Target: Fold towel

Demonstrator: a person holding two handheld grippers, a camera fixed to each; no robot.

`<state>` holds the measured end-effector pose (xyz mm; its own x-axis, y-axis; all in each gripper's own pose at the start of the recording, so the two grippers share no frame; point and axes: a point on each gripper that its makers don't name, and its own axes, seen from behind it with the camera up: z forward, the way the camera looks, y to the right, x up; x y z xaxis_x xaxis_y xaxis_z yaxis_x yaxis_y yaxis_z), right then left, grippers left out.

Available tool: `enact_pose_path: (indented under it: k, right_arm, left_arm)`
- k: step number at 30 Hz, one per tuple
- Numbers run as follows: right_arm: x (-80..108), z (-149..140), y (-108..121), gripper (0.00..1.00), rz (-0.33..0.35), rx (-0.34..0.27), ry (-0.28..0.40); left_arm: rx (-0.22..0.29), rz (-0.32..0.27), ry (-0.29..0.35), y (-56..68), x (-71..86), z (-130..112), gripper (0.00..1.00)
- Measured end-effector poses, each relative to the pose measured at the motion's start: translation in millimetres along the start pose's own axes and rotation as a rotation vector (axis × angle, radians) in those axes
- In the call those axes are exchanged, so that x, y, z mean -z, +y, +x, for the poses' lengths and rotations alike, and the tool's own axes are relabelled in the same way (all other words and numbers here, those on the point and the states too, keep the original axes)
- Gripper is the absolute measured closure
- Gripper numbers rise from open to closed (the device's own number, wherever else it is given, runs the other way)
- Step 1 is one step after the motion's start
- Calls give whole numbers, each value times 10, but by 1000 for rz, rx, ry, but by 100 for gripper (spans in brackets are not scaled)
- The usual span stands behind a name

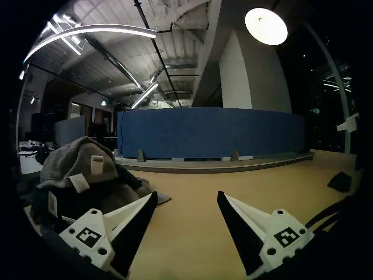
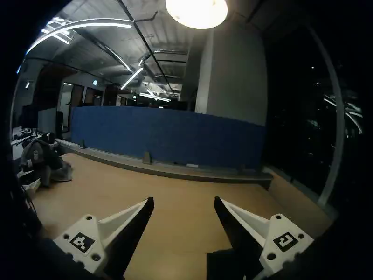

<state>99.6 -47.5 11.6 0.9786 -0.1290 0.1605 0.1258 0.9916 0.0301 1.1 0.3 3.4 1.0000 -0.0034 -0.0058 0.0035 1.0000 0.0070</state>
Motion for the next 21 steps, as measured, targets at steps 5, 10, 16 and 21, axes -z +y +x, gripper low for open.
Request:
enact_pose_path:
  k: [5, 10, 16, 21]
  right_arm:
    - [3, 12, 22, 0, -1, -15, 8]
    - [31, 17, 104, 0, -3, -49, 22]
    - [84, 34, 303, 0, -18, -104, 48]
    - [126, -5, 489, 0, -27, -151, 70]
  left_arm:
    - [-2, 4, -5, -11, 6, -2, 5]
    - [-2, 5, -6, -14, 14, -4, 5]
    - [-3, 5, -6, -12, 15, -7, 5]
    - [-3, 5, -6, -12, 17, -4, 5]
